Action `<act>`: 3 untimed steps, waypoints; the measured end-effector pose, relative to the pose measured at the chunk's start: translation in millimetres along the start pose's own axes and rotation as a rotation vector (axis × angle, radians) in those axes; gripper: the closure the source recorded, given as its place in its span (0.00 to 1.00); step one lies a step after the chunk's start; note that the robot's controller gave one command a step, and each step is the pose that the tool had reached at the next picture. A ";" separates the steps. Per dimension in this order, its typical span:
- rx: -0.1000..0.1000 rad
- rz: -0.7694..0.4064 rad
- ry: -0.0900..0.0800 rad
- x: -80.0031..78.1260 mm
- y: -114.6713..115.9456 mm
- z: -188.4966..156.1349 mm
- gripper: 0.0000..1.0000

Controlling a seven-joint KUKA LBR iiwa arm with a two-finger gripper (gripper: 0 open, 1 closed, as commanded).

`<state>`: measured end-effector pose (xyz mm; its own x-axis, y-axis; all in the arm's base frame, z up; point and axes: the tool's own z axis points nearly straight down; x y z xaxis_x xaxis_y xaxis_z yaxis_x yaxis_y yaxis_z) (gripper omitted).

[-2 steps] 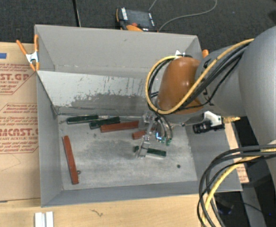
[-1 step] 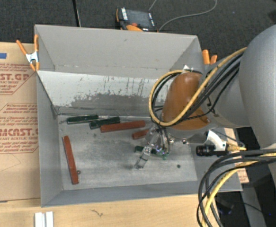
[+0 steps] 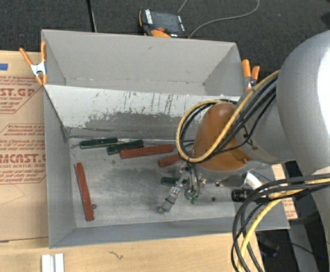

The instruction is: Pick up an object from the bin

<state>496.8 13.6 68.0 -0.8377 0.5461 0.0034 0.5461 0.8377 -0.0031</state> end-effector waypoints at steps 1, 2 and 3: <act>-0.002 -0.001 -0.002 0.5 -0.1 0.7 0.00; -0.004 -0.001 -0.003 0.1 0.4 -0.1 1.00; -0.007 -0.002 -0.008 -0.5 1.3 -71.5 1.00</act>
Offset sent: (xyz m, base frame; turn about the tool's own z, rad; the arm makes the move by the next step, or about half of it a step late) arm 0.0000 0.0000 0.0000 0.0000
